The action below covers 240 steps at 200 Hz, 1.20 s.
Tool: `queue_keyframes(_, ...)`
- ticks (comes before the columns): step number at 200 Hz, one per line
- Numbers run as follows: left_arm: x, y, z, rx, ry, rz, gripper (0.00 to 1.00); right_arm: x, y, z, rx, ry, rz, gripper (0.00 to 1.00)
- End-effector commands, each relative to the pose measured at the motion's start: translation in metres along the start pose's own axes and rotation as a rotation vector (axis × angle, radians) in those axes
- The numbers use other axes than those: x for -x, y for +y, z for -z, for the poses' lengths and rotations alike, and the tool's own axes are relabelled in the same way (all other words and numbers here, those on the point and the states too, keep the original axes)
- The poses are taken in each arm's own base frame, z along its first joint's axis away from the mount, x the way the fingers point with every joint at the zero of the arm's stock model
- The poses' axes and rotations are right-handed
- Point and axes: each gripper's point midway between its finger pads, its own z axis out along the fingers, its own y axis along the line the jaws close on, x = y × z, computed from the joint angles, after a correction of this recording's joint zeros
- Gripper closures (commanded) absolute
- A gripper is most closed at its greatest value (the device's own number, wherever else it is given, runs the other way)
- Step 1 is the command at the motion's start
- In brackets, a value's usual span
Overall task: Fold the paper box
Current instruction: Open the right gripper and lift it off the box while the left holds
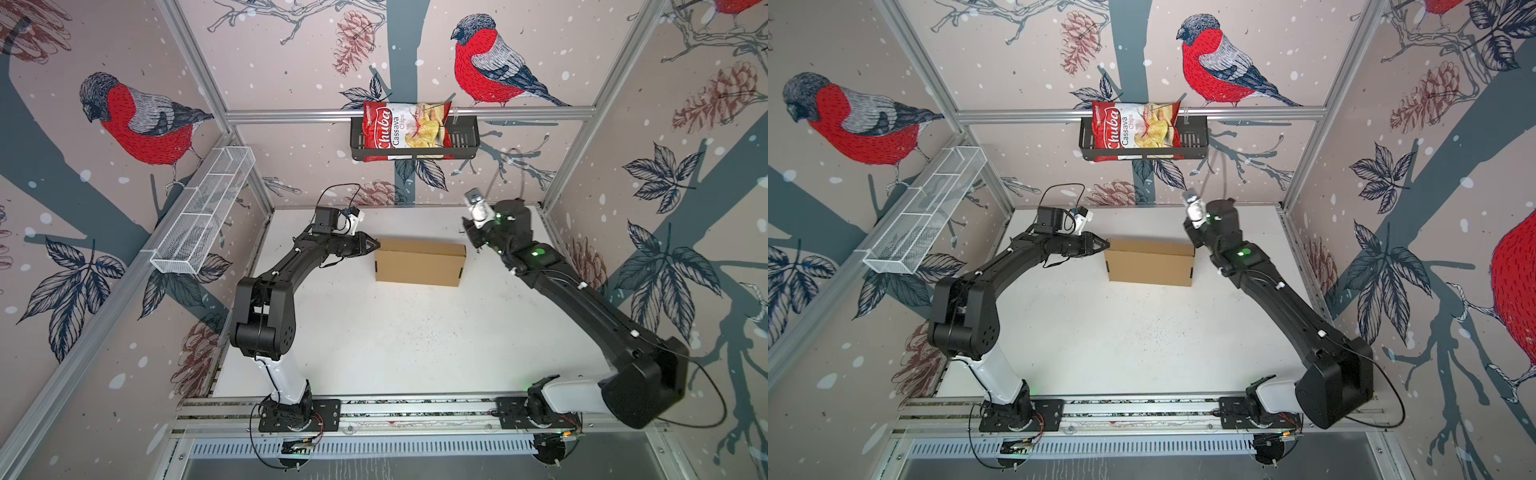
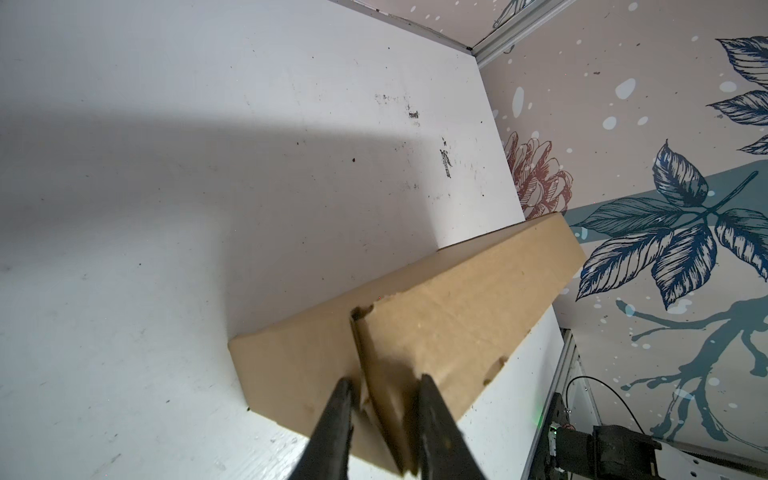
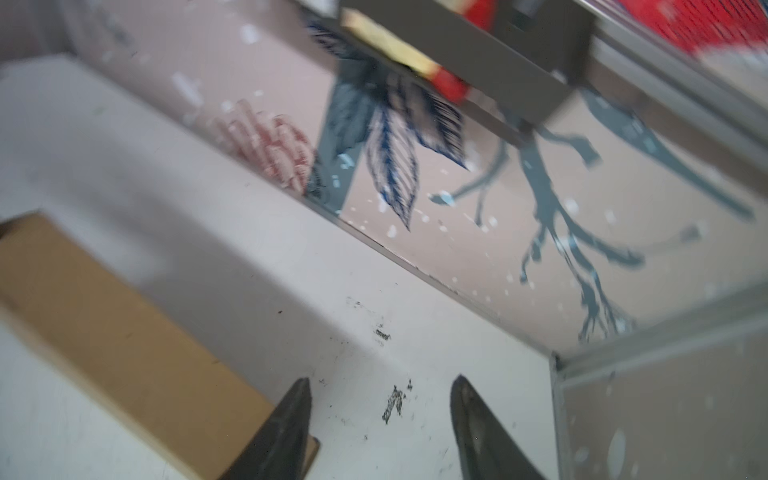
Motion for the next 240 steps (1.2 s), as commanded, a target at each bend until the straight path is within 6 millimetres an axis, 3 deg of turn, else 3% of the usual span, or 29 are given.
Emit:
queue_keyframes(1, -0.037, 0.041, 0.001, 0.192, 0.112, 0.106, 0.73, -0.030, -0.027, 0.006, 0.036, 0.033, -0.595, 0.76)
queue_keyframes(8, -0.037, 0.040, 0.002, 0.193, 0.110, 0.104, 0.73, -0.047, -0.036, 0.007, 0.052, 0.063, -0.722, 0.82)
queue_keyframes(21, -0.036, 0.039, 0.002, 0.193, 0.110, 0.103, 0.73, -0.062, -0.040, 0.016, 0.190, 0.081, -0.904, 0.83)
queue_keyframes(37, -0.037, 0.039, 0.003, 0.194, 0.110, 0.102, 0.73, -0.081, -0.028, 0.020, 0.371, 0.130, -1.046, 0.71)
queue_keyframes(52, -0.037, 0.039, 0.003, 0.193, 0.111, 0.102, 0.73, -0.083, -0.012, 0.021, 0.448, 0.164, -1.046, 0.57)
queue_keyframes(74, -0.036, 0.039, 0.003, 0.195, 0.108, 0.104, 0.73, -0.099, 0.013, 0.007, 0.466, 0.273, -1.002, 0.43)
queue_keyframes(103, -0.036, 0.039, 0.003, 0.191, 0.105, 0.107, 0.73, -0.109, 0.036, -0.009, 0.487, 0.342, -0.951, 0.37)
queue_keyframes(129, -0.036, 0.038, 0.003, 0.189, 0.103, 0.108, 0.74, -0.116, 0.054, -0.018, 0.509, 0.392, -0.908, 0.39)
queue_keyframes(166, -0.036, 0.037, 0.003, 0.187, 0.103, 0.106, 0.75, -0.122, 0.065, -0.019, 0.529, 0.419, -0.883, 0.44)
queue_keyframes(207, -0.041, 0.041, 0.001, 0.193, 0.112, 0.111, 0.78, -0.153, 0.064, -0.029, 0.483, 0.473, -0.899, 0.53)
queue_keyframes(227, -0.047, 0.046, -0.001, 0.199, 0.123, 0.118, 0.84, -0.176, 0.065, -0.035, 0.453, 0.530, -0.913, 0.62)
queue_keyframes(240, -0.052, 0.050, -0.001, 0.207, 0.132, 0.125, 0.88, -0.182, 0.067, -0.035, 0.456, 0.542, -0.914, 0.67)
